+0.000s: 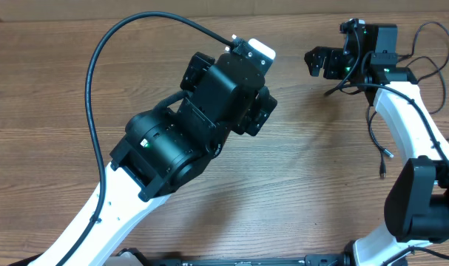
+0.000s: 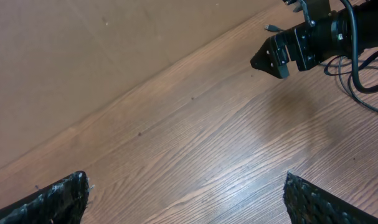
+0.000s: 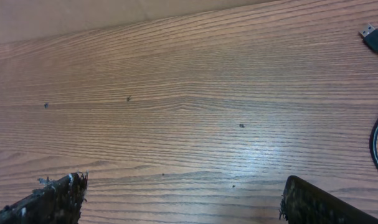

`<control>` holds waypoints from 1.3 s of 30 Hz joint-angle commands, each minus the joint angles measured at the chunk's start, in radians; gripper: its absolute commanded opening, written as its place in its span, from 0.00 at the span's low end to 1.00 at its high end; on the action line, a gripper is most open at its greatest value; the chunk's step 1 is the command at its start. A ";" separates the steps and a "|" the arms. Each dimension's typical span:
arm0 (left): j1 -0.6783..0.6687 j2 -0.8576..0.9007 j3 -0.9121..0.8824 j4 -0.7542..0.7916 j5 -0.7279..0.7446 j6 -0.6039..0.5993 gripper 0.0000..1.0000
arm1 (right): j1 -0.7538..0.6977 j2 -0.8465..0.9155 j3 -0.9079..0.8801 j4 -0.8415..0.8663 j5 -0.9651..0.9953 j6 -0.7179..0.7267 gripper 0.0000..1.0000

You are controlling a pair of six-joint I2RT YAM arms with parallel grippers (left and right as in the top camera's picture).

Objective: Untangle cables

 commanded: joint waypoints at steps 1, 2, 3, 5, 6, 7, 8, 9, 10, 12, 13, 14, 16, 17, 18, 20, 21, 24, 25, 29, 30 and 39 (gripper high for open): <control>0.005 0.003 0.015 0.003 -0.012 -0.021 1.00 | 0.002 -0.003 0.023 0.005 -0.002 0.002 1.00; 0.005 0.003 0.015 0.003 -0.012 -0.021 1.00 | 0.002 -0.003 0.023 0.005 -0.002 0.002 1.00; 0.005 0.003 0.015 0.003 -0.012 -0.021 1.00 | 0.002 -0.003 0.023 0.005 -0.002 0.002 1.00; 0.005 0.003 0.015 0.003 -0.012 -0.021 1.00 | 0.002 -0.003 0.023 0.005 -0.002 0.002 1.00; 0.005 0.003 0.015 0.003 -0.012 -0.021 0.99 | 0.002 -0.003 0.023 0.005 -0.002 0.002 1.00; 0.004 0.003 0.015 0.003 -0.012 -0.021 0.99 | 0.002 -0.003 0.023 0.005 -0.002 0.002 1.00; 0.005 0.003 0.015 0.003 -0.012 -0.021 0.99 | 0.002 -0.003 0.023 0.005 -0.002 0.002 1.00; 0.005 0.003 0.015 0.003 -0.012 -0.021 1.00 | 0.002 -0.003 0.023 0.005 -0.002 0.002 1.00; 0.005 0.003 0.015 0.003 -0.012 -0.021 1.00 | 0.002 -0.003 0.023 0.005 -0.002 0.002 1.00; 0.005 0.003 0.015 0.003 -0.012 -0.021 1.00 | 0.002 -0.003 0.023 0.005 -0.002 0.002 1.00; 0.005 0.003 0.015 0.003 -0.012 -0.021 1.00 | 0.002 -0.003 0.023 0.005 -0.002 0.002 1.00; 0.005 0.003 0.015 0.003 -0.012 -0.021 0.99 | 0.002 -0.003 0.023 0.005 -0.002 0.002 1.00; 0.004 0.003 0.015 0.003 -0.012 -0.021 0.99 | 0.002 -0.003 0.023 0.005 -0.002 0.002 1.00; 0.005 0.003 0.015 0.003 -0.012 -0.021 1.00 | 0.002 -0.003 0.023 0.005 -0.002 0.002 1.00; 0.005 0.003 0.015 0.002 -0.012 -0.021 0.99 | 0.002 -0.003 0.023 0.005 -0.002 0.002 1.00; 0.004 0.003 0.015 0.000 -0.012 -0.021 1.00 | 0.002 -0.003 0.023 0.005 -0.002 0.002 1.00; 0.006 0.005 0.011 -0.001 -0.005 -0.021 0.99 | 0.002 -0.003 0.023 0.005 -0.002 0.002 1.00; 0.002 0.004 0.008 -0.006 -0.005 -0.020 1.00 | 0.002 -0.003 0.023 0.005 -0.002 0.002 1.00; 0.001 0.004 0.007 -0.011 -0.005 -0.020 1.00 | 0.002 -0.003 0.023 0.005 -0.002 0.002 1.00; 0.003 0.004 -0.004 -0.058 0.016 -0.021 1.00 | 0.002 -0.003 0.023 0.005 -0.002 0.002 1.00; 0.003 0.003 -0.011 -0.058 0.022 -0.022 0.99 | 0.002 -0.003 0.023 0.005 -0.002 0.002 1.00; 0.004 -0.096 -0.330 0.165 0.040 -0.018 1.00 | 0.002 -0.003 0.023 0.005 -0.002 0.002 1.00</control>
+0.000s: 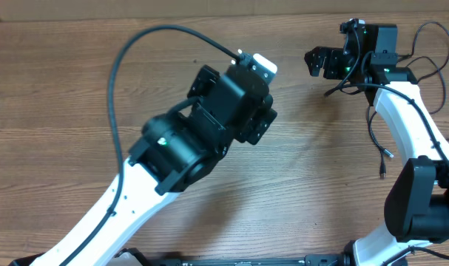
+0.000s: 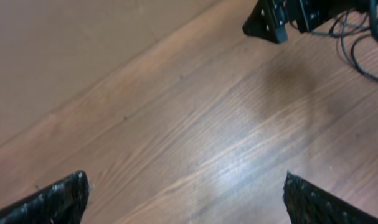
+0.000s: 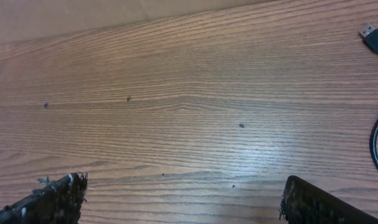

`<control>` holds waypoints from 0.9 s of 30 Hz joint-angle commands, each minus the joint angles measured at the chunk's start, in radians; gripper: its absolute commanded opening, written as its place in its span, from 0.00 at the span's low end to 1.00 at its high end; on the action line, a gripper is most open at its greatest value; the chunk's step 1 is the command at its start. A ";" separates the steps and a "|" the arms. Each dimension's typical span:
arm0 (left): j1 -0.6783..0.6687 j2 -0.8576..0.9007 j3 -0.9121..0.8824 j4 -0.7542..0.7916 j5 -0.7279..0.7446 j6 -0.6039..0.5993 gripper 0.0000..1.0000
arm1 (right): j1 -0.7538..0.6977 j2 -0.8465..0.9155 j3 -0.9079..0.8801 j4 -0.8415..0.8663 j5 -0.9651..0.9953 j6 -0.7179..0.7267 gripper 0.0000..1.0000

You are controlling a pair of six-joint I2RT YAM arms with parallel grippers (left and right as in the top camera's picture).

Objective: Untangle cables

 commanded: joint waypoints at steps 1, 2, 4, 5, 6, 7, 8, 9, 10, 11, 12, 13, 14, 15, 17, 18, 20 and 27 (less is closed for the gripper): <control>0.004 -0.091 -0.198 0.123 0.007 -0.006 1.00 | 0.002 -0.003 0.023 0.005 -0.002 0.002 1.00; 0.004 -0.116 -0.257 0.172 0.007 0.010 1.00 | 0.002 -0.003 0.023 0.005 -0.002 0.002 1.00; 0.004 -0.175 -0.396 0.292 0.007 0.044 1.00 | 0.002 -0.003 0.023 0.005 -0.002 0.002 1.00; 0.004 -0.200 -0.454 0.348 0.007 0.061 1.00 | 0.002 -0.003 0.023 0.005 -0.002 0.002 1.00; 0.004 -0.234 -0.532 0.424 0.007 0.079 0.99 | 0.002 -0.003 0.023 0.005 -0.002 0.002 1.00; 0.005 -0.265 -0.601 0.494 0.007 0.093 1.00 | 0.002 -0.003 0.023 0.005 -0.002 0.002 1.00; 0.006 -0.288 -0.651 0.546 0.007 0.102 1.00 | 0.002 -0.003 0.023 0.005 -0.002 0.002 1.00; 0.008 -0.322 -0.716 0.613 0.007 0.112 1.00 | 0.002 -0.003 0.023 0.005 -0.002 0.002 1.00; 0.016 -0.367 -0.793 0.688 0.008 0.112 1.00 | 0.002 -0.003 0.023 0.005 -0.002 0.002 1.00; 0.031 -0.414 -0.863 0.753 0.016 0.105 1.00 | 0.002 -0.003 0.023 0.005 -0.002 0.002 1.00; 0.040 -0.436 -0.895 0.783 0.028 0.101 1.00 | 0.002 -0.003 0.023 0.005 -0.002 0.002 1.00; 0.066 -0.482 -0.960 0.842 0.068 0.098 1.00 | 0.002 -0.003 0.023 0.005 -0.002 0.002 1.00; 0.090 -0.516 -1.004 0.880 0.108 0.098 1.00 | 0.002 -0.003 0.023 0.005 -0.002 0.002 1.00; 0.120 -0.550 -1.049 0.921 0.159 0.098 1.00 | 0.002 -0.003 0.023 0.005 -0.002 0.002 1.00; 0.175 -0.599 -1.116 0.984 0.250 0.098 1.00 | 0.002 -0.003 0.023 0.005 -0.002 0.002 1.00; 0.198 -0.617 -1.139 1.007 0.286 0.098 1.00 | 0.002 -0.003 0.023 0.005 -0.002 0.002 1.00; 0.264 -0.667 -1.202 1.070 0.388 0.098 0.99 | 0.002 -0.003 0.023 0.005 -0.002 0.002 1.00; 0.443 -0.844 -1.380 1.205 0.591 0.024 0.99 | 0.002 -0.003 0.023 0.005 -0.002 0.002 1.00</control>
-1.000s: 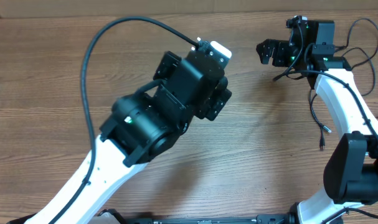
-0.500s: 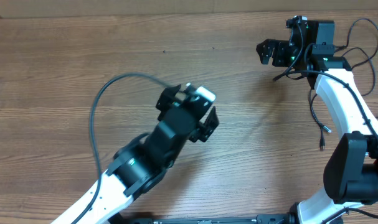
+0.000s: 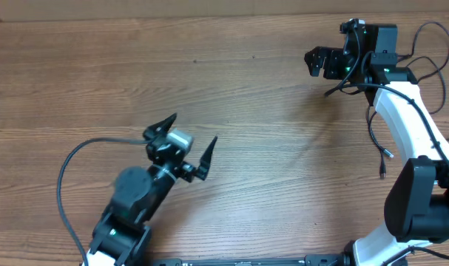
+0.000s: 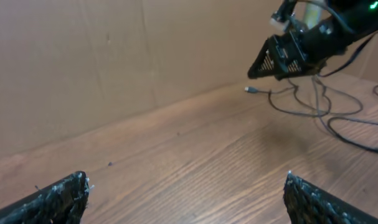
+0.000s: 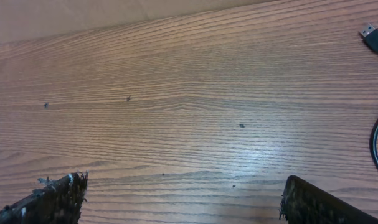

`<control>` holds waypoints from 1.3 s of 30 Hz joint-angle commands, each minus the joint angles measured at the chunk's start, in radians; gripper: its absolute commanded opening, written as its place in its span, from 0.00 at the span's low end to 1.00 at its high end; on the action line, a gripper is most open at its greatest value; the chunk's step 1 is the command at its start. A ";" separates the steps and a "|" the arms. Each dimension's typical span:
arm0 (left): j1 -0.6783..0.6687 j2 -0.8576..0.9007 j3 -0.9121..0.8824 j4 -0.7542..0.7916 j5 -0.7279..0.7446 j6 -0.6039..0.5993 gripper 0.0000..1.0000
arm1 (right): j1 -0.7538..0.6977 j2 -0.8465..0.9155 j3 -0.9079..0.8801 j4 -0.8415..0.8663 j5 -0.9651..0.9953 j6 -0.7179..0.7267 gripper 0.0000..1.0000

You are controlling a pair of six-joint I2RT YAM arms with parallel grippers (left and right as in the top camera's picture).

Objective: Untangle cables

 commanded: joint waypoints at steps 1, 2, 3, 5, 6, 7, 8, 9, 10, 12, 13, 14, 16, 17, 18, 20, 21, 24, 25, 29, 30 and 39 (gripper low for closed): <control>0.072 -0.090 -0.087 0.044 0.137 -0.068 1.00 | 0.002 -0.003 0.023 0.005 -0.002 0.002 1.00; 0.087 -0.111 -0.110 0.057 0.137 -0.087 1.00 | 0.002 -0.003 0.023 0.005 -0.002 0.002 1.00; 0.104 -0.135 -0.139 0.071 0.137 -0.102 1.00 | 0.002 -0.003 0.023 0.005 -0.002 0.002 1.00; 0.133 -0.185 -0.195 0.089 0.138 -0.108 1.00 | 0.002 -0.003 0.023 0.005 -0.002 0.002 1.00; 0.143 -0.203 -0.218 0.094 0.137 -0.108 1.00 | 0.002 -0.003 0.023 0.005 -0.002 0.002 1.00; 0.155 -0.227 -0.251 0.111 0.138 -0.109 1.00 | 0.002 -0.003 0.023 0.005 -0.002 0.002 1.00; 0.165 -0.252 -0.286 0.136 0.140 -0.117 1.00 | 0.002 -0.003 0.023 0.005 -0.002 0.002 1.00; 0.172 -0.268 -0.307 0.155 0.140 -0.123 1.00 | 0.002 -0.003 0.023 0.005 -0.002 0.002 1.00; 0.180 -0.290 -0.337 0.184 0.140 -0.130 1.00 | 0.002 -0.003 0.023 0.005 -0.002 0.002 1.00; 0.195 -0.340 -0.400 0.245 0.139 -0.149 1.00 | 0.002 -0.003 0.023 0.005 -0.002 0.002 1.00; 0.198 -0.362 -0.408 0.229 0.138 -0.158 0.99 | 0.002 -0.003 0.023 0.005 -0.002 0.002 1.00; 0.203 -0.390 -0.407 0.193 0.134 -0.157 1.00 | 0.002 -0.003 0.023 0.005 -0.002 0.002 1.00; 0.212 -0.417 -0.408 0.158 0.134 -0.156 0.99 | 0.002 -0.003 0.023 0.005 -0.002 0.002 1.00; 0.221 -0.430 -0.408 0.131 0.134 -0.156 1.00 | 0.002 -0.003 0.023 0.005 -0.002 0.002 1.00; 0.234 -0.443 -0.408 0.108 0.134 -0.156 1.00 | 0.002 -0.003 0.023 0.005 -0.002 0.002 1.00; 0.269 -0.472 -0.408 0.050 0.134 -0.157 1.00 | 0.002 -0.003 0.023 0.005 -0.002 0.002 1.00; 0.289 -0.486 -0.408 0.021 0.134 -0.157 1.00 | 0.002 -0.003 0.023 0.005 -0.002 0.002 1.00; 0.338 -0.521 -0.408 -0.052 0.134 -0.157 0.99 | 0.002 -0.003 0.023 0.005 -0.002 0.002 1.00; 0.347 -0.529 -0.408 -0.071 0.134 -0.157 1.00 | 0.002 -0.003 0.023 0.005 -0.002 0.002 1.00; 0.371 -0.568 -0.408 -0.204 0.134 -0.157 0.99 | 0.002 -0.003 0.023 0.005 -0.002 0.002 1.00; 0.372 -0.581 -0.408 -0.237 0.132 -0.156 1.00 | 0.002 -0.003 0.023 0.005 -0.002 0.002 1.00; 0.375 -0.689 -0.408 -0.231 0.127 -0.156 0.99 | 0.002 -0.003 0.023 0.005 -0.002 0.002 1.00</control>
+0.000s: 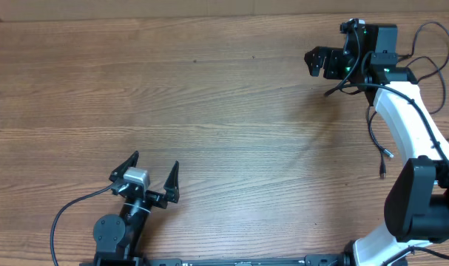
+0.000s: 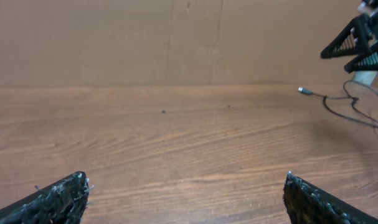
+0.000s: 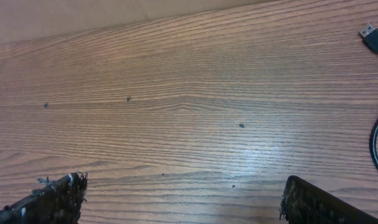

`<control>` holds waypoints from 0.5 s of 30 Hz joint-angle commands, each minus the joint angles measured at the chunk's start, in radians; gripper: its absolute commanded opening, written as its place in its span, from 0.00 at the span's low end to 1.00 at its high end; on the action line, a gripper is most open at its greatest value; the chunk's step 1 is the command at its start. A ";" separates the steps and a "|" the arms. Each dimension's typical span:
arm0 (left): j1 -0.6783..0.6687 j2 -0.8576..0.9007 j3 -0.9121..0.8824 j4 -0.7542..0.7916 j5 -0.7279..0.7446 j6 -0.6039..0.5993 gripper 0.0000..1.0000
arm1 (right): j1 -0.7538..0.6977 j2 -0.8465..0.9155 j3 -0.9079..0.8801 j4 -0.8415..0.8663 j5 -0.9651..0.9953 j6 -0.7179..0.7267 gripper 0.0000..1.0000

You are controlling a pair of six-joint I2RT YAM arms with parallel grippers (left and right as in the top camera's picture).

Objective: Untangle cables

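Observation:
Thin black cables lie loose at the table's right side, looping around my right arm, with more loops at the back right corner. My right gripper hovers open at the back right with nothing between its fingers; its wrist view shows a USB plug and a cable curve at the right edge. My left gripper is open and empty, low at the front left edge. Its wrist view looks across the table to a cable end and the tangle far right.
The wooden table stretches between the two grippers. A brown wall stands behind its far edge. My left arm's own thick black lead curls at the front left corner.
My left arm has drawn back further toward the front left edge, and its wrist view now looks level across the table. The right arm and the cables have not moved.
My left arm first reached over the middle of the table, gripper open, pointing toward the right gripper. Later it stood folded back at the front left, and now sits lower at the front edge. The right gripper stayed open at the back right throughout.

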 commanded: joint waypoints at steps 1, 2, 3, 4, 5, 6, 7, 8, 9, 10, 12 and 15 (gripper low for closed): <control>0.017 -0.019 -0.004 -0.002 0.000 -0.006 0.99 | 0.002 -0.003 0.023 0.006 -0.002 0.002 1.00; 0.017 -0.019 -0.004 -0.002 0.000 -0.006 0.99 | 0.002 -0.003 0.023 0.005 -0.002 0.002 1.00; 0.017 -0.019 -0.004 -0.002 0.000 -0.006 1.00 | 0.002 -0.003 0.023 0.005 -0.002 0.002 1.00; 0.017 -0.019 -0.004 -0.002 0.000 -0.006 1.00 | 0.002 -0.003 0.023 0.006 -0.002 0.002 1.00; 0.017 -0.019 -0.004 -0.002 0.000 -0.006 1.00 | 0.002 -0.003 0.023 0.005 -0.002 0.002 1.00; 0.017 -0.019 -0.004 -0.002 0.000 -0.006 1.00 | 0.002 -0.003 0.023 0.005 -0.002 0.002 1.00; 0.017 -0.019 -0.004 -0.002 0.000 -0.006 1.00 | 0.002 -0.003 0.023 0.005 -0.002 0.002 1.00; 0.017 -0.019 -0.004 -0.002 0.000 -0.006 1.00 | 0.002 -0.003 0.023 0.005 -0.002 0.002 1.00; 0.018 -0.019 -0.004 -0.002 0.000 -0.006 1.00 | 0.002 -0.003 0.023 0.005 -0.002 0.002 1.00; 0.018 -0.019 -0.004 -0.002 0.000 -0.006 1.00 | 0.002 -0.003 0.023 0.006 -0.002 0.002 1.00; 0.019 -0.019 -0.004 -0.002 0.000 -0.006 1.00 | 0.002 -0.003 0.023 0.005 -0.002 0.002 1.00; 0.040 -0.019 -0.004 -0.002 0.000 -0.006 1.00 | 0.002 -0.003 0.023 0.005 -0.002 0.002 1.00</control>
